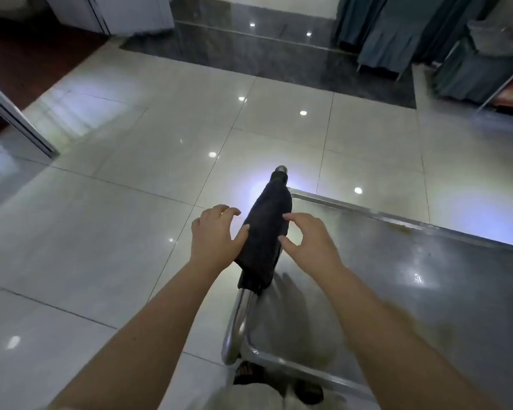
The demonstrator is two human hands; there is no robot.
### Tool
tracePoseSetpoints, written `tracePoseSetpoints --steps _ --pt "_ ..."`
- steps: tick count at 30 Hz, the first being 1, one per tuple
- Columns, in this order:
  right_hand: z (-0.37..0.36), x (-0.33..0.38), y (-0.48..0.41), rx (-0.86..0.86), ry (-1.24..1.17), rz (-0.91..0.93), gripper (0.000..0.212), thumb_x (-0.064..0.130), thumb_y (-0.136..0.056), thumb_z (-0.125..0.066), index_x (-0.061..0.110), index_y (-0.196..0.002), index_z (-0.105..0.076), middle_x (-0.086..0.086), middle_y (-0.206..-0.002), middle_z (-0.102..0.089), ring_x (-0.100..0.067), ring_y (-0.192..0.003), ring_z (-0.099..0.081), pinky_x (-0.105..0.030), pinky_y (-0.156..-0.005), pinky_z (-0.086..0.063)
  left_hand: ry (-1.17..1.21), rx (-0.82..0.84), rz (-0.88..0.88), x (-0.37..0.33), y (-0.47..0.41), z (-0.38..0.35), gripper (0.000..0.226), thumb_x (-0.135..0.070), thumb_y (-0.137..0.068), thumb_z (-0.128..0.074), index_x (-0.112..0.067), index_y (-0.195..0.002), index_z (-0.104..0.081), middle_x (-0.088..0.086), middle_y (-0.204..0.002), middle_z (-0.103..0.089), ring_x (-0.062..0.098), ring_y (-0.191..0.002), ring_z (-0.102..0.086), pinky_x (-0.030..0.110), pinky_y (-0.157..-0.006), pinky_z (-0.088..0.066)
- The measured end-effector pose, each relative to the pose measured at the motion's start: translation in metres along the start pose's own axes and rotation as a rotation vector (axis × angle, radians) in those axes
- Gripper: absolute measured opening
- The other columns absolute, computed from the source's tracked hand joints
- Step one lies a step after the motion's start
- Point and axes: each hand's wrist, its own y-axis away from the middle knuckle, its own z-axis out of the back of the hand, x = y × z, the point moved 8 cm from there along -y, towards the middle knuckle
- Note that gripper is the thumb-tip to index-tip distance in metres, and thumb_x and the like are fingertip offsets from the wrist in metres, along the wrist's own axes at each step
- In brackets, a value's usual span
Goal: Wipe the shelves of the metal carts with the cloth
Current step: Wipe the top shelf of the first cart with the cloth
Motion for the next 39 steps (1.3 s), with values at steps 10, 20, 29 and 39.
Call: tracePoseSetpoints --steps 10,20,29,39 --pt "-0.021 0.002 -0.041 0.021 -0.033 0.048 0.034 0.021 -0.091 -0.06 0.019 -0.125 -0.061 0.003 -0.138 -0.048 -0.016 -0.128 -0.039 -0.036 -0.108 -0.036 0.04 -0.089 -0.028 -0.014 -0.02 -0.01 0.046 -0.053 -0.083 -0.045 -0.021 -0.11 -0.064 0.0 -0.113 -0.064 0.024 -0.103 -0.058 0.043 -0.086 -0.048" --pt "-0.023 -0.026 -0.072 0.108 -0.416 -0.195 0.062 0.025 -0.079 -0.076 0.023 -0.132 -0.044 0.007 -0.123 -0.054 -0.011 -0.113 -0.053 -0.012 -0.077 -0.038 0.004 -0.027 0.057 -0.029 -0.029 -0.024 0.047 -0.056 -0.08 -0.045 -0.026 -0.113 -0.061 -0.007 -0.117 -0.061 0.018 -0.108 -0.053 0.038 -0.09 -0.043" --pt "-0.011 -0.024 -0.081 0.192 -0.357 -0.269 0.044 0.023 -0.072 -0.081 0.019 -0.105 -0.052 0.015 -0.086 -0.053 -0.002 -0.077 -0.053 -0.018 -0.062 -0.041 0.011 -0.032 0.123 -0.025 -0.023 -0.031 0.04 -0.052 -0.083 -0.054 -0.026 -0.114 -0.061 -0.007 -0.117 -0.061 0.019 -0.11 -0.053 0.038 -0.089 -0.041" --pt "0.002 0.015 -0.068 0.055 0.009 0.14 0.026 0.017 -0.083 -0.063 0.011 -0.108 -0.064 -0.004 -0.111 -0.057 -0.024 -0.105 -0.048 -0.037 -0.089 -0.044 -0.004 -0.008 0.141 -0.022 -0.022 -0.025 0.038 -0.05 -0.085 -0.058 -0.03 -0.118 -0.058 -0.01 -0.122 -0.058 0.017 -0.116 -0.049 0.035 -0.093 -0.037"
